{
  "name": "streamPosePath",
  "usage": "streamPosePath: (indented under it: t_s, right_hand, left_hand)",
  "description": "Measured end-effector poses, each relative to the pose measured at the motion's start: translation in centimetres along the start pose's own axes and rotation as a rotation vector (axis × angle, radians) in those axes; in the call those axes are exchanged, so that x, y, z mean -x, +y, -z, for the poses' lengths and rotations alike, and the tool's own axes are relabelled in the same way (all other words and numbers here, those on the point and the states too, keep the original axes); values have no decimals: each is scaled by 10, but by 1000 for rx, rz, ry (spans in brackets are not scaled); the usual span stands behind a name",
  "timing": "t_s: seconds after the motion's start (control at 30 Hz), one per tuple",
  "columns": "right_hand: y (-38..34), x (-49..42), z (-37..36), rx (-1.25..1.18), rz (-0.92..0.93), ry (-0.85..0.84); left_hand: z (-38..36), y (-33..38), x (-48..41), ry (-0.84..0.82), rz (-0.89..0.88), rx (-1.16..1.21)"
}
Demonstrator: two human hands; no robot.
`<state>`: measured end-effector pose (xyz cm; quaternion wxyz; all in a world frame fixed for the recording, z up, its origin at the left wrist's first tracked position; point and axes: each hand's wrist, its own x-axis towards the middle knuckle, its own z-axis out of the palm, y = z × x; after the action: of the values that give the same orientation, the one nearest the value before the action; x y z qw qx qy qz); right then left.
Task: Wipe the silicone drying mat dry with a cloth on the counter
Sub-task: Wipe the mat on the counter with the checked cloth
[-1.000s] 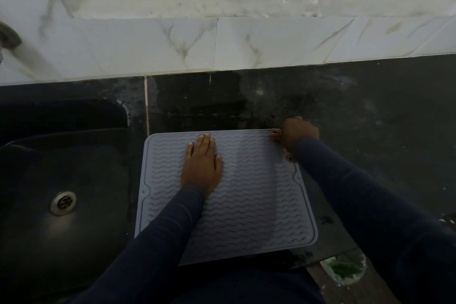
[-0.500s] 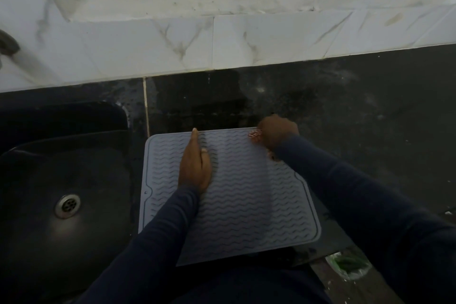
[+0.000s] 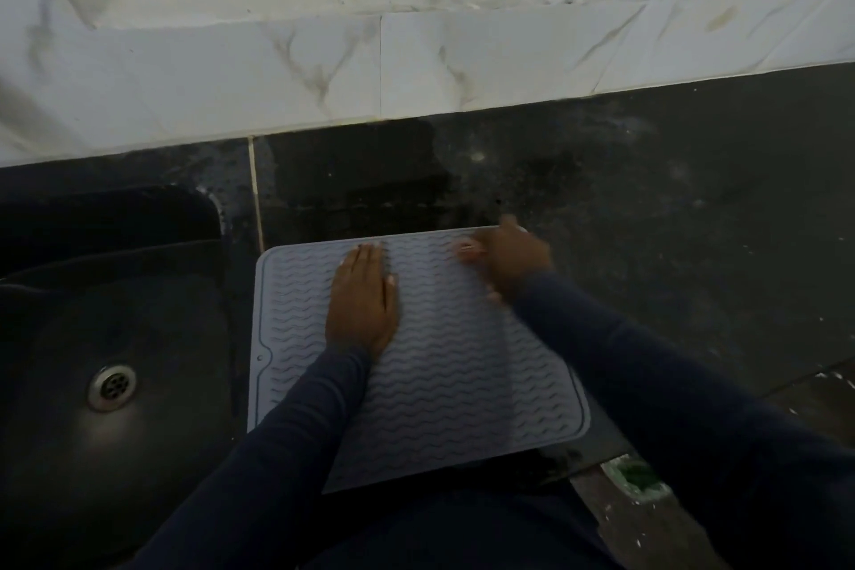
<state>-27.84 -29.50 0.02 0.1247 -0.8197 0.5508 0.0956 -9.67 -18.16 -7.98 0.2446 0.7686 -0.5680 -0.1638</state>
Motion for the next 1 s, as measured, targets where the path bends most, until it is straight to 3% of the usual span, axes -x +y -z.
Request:
streamPosePath:
  t_s: [0.1, 0.2, 0.3, 0.4, 0.5, 0.63, 0.73, 0.8, 0.93, 1.0]
  right_hand:
    - [54, -4, 12, 9, -257, 10]
    - [47, -14, 23, 39, -328, -59]
    - [-3, -17, 21, 20, -228, -10]
    - [-66, -9, 3, 2, -6, 5]
    - [-81, -5, -14, 9, 168, 0]
    - [7, -9, -6, 206, 197, 91]
    - [60, -18, 11, 164, -79, 54]
    - [62, -23, 20, 149, -148, 42]
    - [3, -12, 17, -53, 21, 176]
    - [-38, 1, 3, -45, 193, 116]
  left_hand:
    - [-4, -1, -3, -31, -42, -157]
    - [-3, -1, -3, -34, -45, -188]
    - [-2, 1, -3, -50, -32, -201]
    - [-1, 3, -4, -56, -30, -210]
    - [0, 3, -5, -52, -24, -176]
    - [0, 3, -3, -43, -18, -168]
    - [0, 3, -4, -33, -15, -175]
    - [-1, 4, -3, -30, 1, -169]
    - [-1, 6, -3, -24, 7, -170]
    - [0, 6, -3, -18, 2, -177]
